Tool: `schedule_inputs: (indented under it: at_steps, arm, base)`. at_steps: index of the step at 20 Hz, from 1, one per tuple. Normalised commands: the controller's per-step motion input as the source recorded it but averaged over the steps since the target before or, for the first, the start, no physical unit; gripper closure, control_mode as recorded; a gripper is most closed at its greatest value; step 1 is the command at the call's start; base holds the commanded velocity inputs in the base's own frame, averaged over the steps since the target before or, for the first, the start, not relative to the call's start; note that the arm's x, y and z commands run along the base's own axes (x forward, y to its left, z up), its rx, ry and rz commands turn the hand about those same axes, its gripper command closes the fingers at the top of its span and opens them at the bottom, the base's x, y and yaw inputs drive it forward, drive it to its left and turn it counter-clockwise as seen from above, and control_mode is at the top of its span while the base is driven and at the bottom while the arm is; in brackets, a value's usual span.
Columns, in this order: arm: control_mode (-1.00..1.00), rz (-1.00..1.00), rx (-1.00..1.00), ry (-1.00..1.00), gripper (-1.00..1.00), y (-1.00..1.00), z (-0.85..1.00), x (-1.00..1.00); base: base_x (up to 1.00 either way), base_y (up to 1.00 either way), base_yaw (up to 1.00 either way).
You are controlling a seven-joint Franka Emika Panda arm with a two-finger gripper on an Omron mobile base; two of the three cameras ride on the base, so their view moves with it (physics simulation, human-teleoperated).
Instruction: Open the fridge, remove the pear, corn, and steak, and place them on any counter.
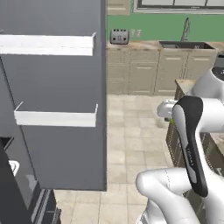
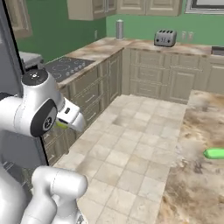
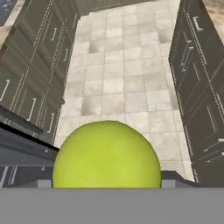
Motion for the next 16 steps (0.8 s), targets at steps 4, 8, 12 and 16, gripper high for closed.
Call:
schedule_inputs:
  at_steps: [4,8,12,16]
  arm:
    - [1.0,0.0,0.0,0.0,1.0,0.0,0.0,0.0]
    - [-1.0,-0.16,0.0,0.0,1.0,-0.19,-0.07,0.0]
    - [-1.0,-0.42,0.03,0.0,1.0,-1.0,-0.36,0.34]
    - [-1.0,-0.28,0.07,0.01,1.0,-1.0,-0.5,0.51]
  base:
    - [-0.38,0.0,-0.94]
    - [-0.16,-0.05,-0.63]
    - [0.0,0.0,0.0]
    - [0.0,0.0,0.0]
